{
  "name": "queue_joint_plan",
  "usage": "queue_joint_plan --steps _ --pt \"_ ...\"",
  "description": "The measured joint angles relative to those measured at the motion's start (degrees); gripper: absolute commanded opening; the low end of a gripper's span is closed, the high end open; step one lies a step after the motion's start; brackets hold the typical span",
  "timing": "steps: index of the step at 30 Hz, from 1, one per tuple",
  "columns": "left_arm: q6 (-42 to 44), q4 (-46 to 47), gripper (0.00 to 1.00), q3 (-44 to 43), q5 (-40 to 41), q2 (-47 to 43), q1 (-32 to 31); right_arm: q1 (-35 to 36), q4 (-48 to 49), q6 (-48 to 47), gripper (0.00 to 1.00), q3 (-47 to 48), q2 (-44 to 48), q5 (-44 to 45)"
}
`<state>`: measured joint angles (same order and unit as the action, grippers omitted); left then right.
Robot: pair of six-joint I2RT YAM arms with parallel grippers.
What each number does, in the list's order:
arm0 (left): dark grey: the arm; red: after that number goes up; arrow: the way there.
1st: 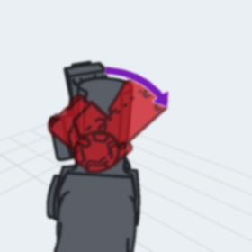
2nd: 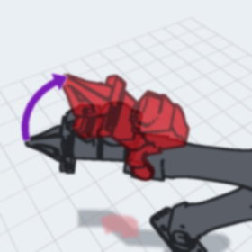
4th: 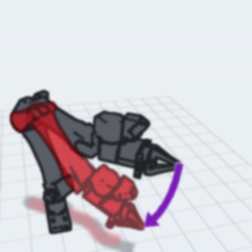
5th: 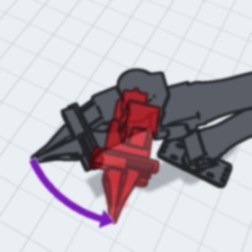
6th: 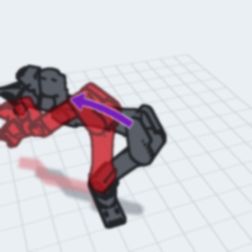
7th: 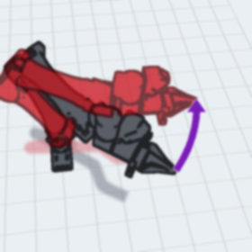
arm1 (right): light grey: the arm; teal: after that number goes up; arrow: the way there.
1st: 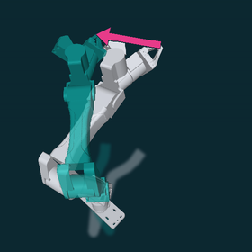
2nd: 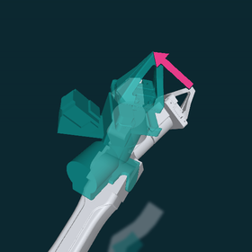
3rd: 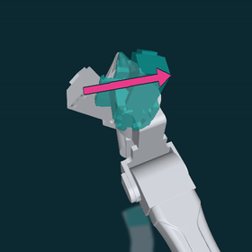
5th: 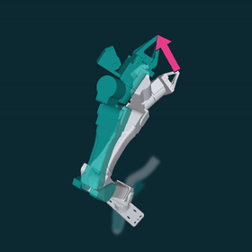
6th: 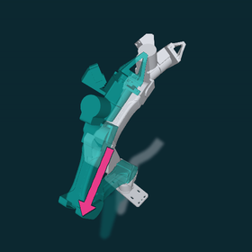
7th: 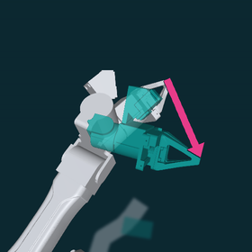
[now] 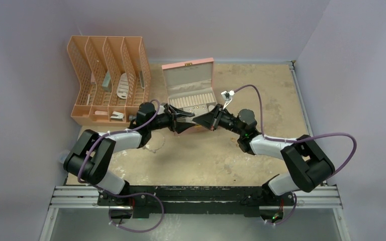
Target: Organize the mixed jewelry
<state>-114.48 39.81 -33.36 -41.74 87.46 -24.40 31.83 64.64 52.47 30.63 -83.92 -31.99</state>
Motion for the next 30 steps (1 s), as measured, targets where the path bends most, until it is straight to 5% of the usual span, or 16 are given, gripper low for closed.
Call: queue_joint_plan --steps 11,30 --pt "-1.0 2.3 0.32 1.1 0.0 -0.2 0.0 0.0 1.8 0.7 0.0 -0.2 0.1 2.9" --pt "-3.0 4.4 0.37 2.3 0.0 -1.0 0.0 0.0 6.3 0.9 0.0 -3.9 0.1 4.0"
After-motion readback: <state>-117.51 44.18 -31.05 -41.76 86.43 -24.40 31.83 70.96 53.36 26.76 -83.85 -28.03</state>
